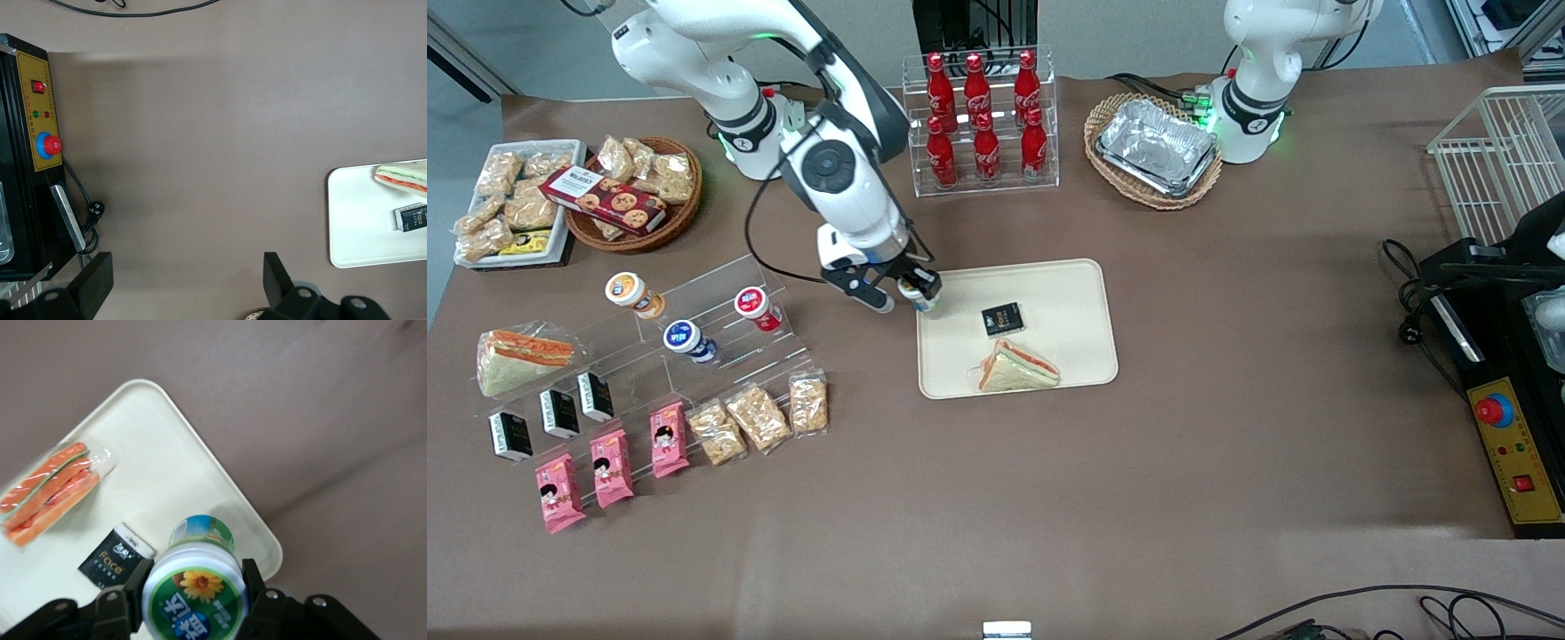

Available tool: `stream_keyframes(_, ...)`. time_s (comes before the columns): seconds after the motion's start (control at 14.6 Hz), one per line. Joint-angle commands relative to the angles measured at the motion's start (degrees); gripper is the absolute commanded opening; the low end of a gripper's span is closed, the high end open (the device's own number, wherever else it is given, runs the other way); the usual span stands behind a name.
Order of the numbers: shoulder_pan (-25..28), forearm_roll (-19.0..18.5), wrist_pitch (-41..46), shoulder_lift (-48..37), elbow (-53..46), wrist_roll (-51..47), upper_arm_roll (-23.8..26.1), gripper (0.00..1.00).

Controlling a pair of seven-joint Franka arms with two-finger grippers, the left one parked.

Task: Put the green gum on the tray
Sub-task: 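Carry the green gum bottle over to the white tray, then lower the bottle onto the tray beside the black card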

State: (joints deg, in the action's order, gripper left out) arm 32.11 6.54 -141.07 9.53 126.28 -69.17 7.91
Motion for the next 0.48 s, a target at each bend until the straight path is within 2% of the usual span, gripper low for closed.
stream_keyframes(0.0, 1.1, -8.7, -6.8, 6.0, 0.3, -9.1, -0.4, 0.38)
stream_keyframes(0.14, 1.3, -13.6, -7.9, 8.0, 0.3, -13.4, -0.3, 0.39)
stream_keyframes(0.21, 1.5, -14.7, -7.9, 8.4, 0.3, -13.9, -0.3, 0.39)
stream_keyframes(0.41, 1.7, -14.8, -8.0, 9.2, 0.2, -13.8, -0.3, 0.39)
